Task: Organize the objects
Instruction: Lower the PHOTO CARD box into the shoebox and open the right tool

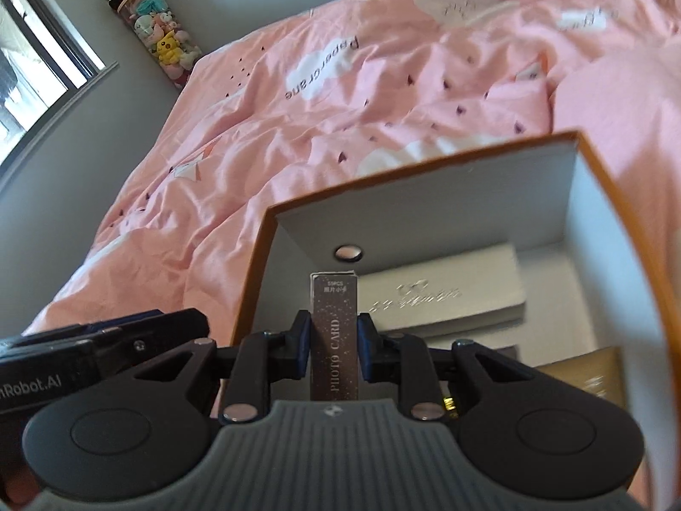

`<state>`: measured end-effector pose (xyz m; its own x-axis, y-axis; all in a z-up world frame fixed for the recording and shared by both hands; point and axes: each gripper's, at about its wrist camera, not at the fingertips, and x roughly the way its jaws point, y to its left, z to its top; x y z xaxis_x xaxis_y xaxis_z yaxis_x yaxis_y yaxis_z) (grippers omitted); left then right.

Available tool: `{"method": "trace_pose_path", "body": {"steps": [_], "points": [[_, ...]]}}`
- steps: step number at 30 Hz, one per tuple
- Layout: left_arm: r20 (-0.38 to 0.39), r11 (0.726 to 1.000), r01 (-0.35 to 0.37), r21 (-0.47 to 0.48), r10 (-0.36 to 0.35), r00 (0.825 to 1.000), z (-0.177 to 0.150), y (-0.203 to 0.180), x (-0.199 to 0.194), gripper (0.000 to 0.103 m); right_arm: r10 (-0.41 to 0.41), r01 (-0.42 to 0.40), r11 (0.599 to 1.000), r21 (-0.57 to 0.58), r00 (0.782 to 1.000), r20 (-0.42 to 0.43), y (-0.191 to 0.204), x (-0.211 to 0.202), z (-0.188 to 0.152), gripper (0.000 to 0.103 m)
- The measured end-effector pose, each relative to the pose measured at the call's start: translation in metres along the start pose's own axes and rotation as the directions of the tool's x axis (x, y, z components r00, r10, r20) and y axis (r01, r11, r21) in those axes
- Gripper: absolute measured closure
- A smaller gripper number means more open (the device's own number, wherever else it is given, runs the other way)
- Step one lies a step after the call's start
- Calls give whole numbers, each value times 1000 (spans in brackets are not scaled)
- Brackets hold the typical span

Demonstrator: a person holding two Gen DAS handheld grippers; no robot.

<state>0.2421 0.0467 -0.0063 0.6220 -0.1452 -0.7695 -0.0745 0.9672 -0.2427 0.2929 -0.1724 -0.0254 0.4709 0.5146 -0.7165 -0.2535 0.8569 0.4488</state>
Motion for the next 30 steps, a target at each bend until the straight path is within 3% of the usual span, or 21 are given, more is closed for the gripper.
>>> {"method": "trace_pose_path", "body": {"steps": [5, 9, 14, 19, 23, 28, 30], "points": [[-20, 1000, 11, -29, -12, 1000, -4, 7, 9, 37, 60, -55, 997, 60, 994, -96, -11, 16, -4, 79], [-30, 999, 23, -45, -25, 999, -5, 11, 12, 37, 63, -46, 995, 92, 979, -195, -16, 27, -8, 79], [-33, 998, 30, -52, -32, 999, -5, 13, 14, 36, 46, -21, 994, 111, 973, -227, -19, 35, -10, 79], [-31, 998, 29, -50, -30, 999, -7, 12, 13, 37, -25, 22, 1000, -16, 971, -236, -4, 33, -13, 72], [-30, 998, 34, -55, -35, 999, -7, 11, 13, 37, -128, 95, 980, -173, 974, -188, 14, 22, -16, 65], [-29, 998, 42, -57, -44, 999, -10, 9, 10, 37, -170, 120, 951, -286, 973, -159, 20, 9, -23, 65], [-28, 997, 46, -60, -48, 998, -10, 8, 10, 37, -170, 113, 944, -309, 972, -164, 19, 8, -26, 73]]}}
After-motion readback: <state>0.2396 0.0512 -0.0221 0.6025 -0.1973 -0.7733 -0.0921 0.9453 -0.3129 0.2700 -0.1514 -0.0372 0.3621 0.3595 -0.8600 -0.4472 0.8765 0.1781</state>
